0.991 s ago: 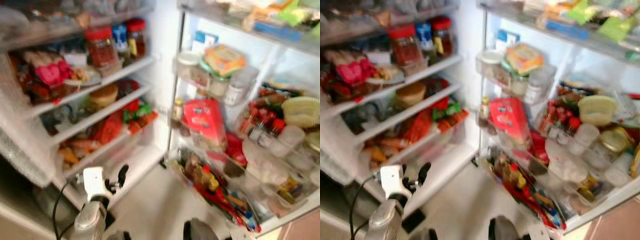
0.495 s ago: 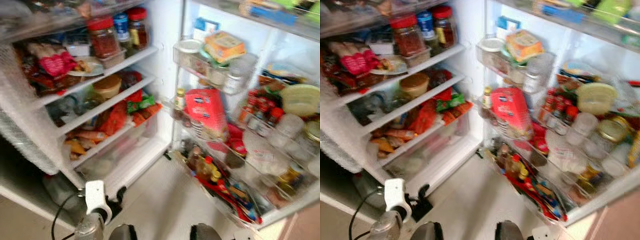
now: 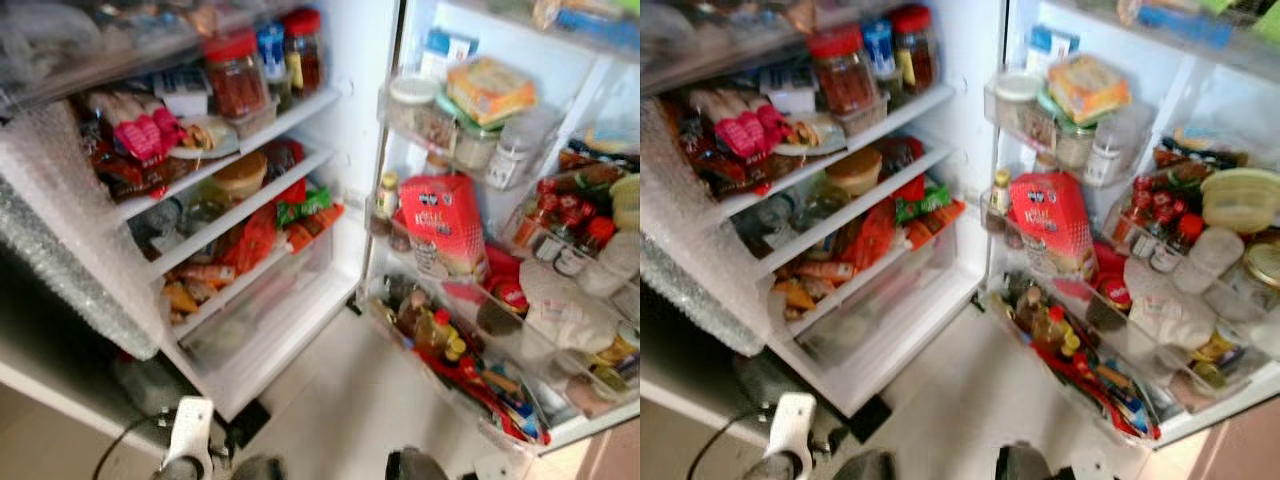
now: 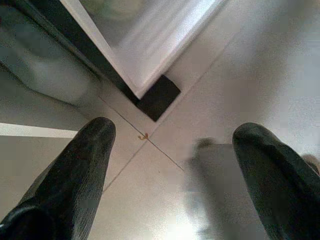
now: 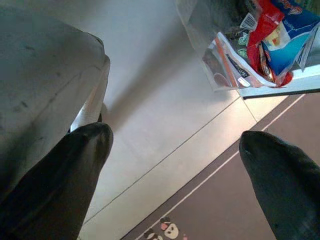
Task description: Restocking fridge
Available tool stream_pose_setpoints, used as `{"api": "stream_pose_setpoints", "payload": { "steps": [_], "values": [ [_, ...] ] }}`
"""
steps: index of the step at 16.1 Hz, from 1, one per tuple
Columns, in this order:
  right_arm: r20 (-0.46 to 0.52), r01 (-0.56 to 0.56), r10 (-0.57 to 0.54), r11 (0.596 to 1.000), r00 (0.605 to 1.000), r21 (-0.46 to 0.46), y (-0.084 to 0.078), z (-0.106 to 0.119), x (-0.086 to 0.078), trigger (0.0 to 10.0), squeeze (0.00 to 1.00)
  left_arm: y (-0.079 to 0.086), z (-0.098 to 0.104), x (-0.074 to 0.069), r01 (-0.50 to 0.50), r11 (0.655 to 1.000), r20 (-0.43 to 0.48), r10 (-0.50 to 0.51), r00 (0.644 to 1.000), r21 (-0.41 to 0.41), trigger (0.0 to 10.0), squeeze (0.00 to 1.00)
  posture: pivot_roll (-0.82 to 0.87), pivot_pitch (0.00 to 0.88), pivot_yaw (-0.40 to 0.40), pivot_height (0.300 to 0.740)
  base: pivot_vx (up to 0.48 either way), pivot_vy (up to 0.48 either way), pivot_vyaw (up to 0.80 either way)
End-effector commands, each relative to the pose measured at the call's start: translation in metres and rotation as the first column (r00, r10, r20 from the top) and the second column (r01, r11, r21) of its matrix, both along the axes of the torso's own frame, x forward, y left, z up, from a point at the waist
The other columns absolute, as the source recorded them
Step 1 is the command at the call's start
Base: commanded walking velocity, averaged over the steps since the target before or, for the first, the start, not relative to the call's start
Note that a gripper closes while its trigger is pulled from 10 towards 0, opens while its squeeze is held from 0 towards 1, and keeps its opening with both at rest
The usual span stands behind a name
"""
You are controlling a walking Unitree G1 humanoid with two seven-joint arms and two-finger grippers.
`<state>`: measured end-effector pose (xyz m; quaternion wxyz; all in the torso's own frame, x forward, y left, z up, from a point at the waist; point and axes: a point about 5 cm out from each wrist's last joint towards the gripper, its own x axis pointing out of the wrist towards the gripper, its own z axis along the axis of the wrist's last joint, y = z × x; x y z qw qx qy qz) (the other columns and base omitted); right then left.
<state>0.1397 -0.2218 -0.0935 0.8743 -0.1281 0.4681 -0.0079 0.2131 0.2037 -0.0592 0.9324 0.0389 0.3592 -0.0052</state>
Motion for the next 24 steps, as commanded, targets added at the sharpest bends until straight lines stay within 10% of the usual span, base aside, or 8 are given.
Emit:
{"api": "stream_pose_setpoints", "payload": {
  "steps": [1,9,24],
  "values": [
    [-0.019,-0.02,0.021,0.999,1.0,0.046,0.014,-0.004,-0.003,10.0,0.0,0.004,-0.009,-0.015,0.0,1.0,-0.052,0.002,0.999,0.025,10.0,0.0,-0.09,0.089,0.025,0.646,0.0,0.0,0.0],
    [-0.026,-0.042,0.044,0.997,0.999,0.057,0.017,-0.004,-0.003,10.0,0.0,0.015,-0.026,-0.049,-0.094,0.994,-0.192,0.103,0.976,0.055,10.0,0.0,-0.09,0.071,0.023,0.646,0.0,0.0,0.15],
    [-0.018,0.023,-0.021,0.991,1.0,0.13,0.021,-0.005,-0.003,10.0,0.0,0.012,-0.028,-0.051,-0.099,0.994,-0.211,0.107,0.972,0.05,10.0,0.0,-0.09,0.075,0.025,0.701,0.0,0.0,0.29]
  ]
}}
